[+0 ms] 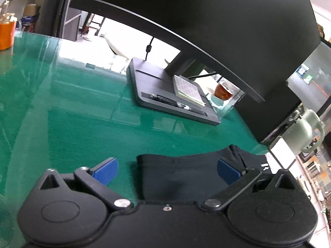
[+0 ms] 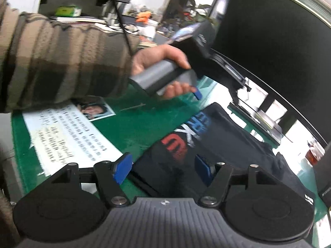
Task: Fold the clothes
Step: 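Move both grippers to the edge of the black T-shirt, then close both grippers on the T-shirt edge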
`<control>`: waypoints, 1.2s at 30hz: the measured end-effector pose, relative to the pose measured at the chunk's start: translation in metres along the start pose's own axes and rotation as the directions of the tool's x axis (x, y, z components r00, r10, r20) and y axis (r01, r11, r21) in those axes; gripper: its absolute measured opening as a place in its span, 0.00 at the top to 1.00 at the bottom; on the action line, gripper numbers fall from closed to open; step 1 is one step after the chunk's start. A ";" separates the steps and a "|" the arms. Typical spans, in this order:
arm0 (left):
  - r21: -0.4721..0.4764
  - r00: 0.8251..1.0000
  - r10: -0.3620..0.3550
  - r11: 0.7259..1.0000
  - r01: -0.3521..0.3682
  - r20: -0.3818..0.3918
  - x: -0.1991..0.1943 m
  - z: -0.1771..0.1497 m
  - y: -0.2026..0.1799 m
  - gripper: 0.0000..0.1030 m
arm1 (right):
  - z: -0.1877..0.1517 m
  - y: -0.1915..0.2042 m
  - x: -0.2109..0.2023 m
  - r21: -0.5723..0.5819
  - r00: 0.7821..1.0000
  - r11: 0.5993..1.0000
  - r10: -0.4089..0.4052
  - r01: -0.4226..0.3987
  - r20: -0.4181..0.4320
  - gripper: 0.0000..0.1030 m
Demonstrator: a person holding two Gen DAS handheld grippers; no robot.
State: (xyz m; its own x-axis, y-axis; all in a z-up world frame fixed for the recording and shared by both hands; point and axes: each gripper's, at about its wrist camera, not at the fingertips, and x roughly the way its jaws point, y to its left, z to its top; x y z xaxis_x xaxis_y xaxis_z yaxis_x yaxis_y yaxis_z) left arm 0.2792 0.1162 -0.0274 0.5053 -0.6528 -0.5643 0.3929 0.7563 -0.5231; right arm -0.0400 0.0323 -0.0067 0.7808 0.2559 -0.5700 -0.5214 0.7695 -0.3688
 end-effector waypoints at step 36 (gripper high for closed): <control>-0.127 0.996 -0.089 0.988 0.092 0.026 -0.007 0.014 -0.021 0.93 | 0.008 -0.049 -0.031 0.341 0.997 0.937 0.071 -0.080 0.039 0.91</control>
State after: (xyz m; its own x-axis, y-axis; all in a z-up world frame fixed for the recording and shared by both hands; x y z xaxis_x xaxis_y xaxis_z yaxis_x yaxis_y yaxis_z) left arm 0.2783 0.1051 -0.0038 0.4878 -0.7162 -0.4990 0.3364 0.6818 -0.6496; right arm -0.0356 -0.0087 0.0346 0.7546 0.3330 -0.5654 -0.4341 0.8995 -0.0496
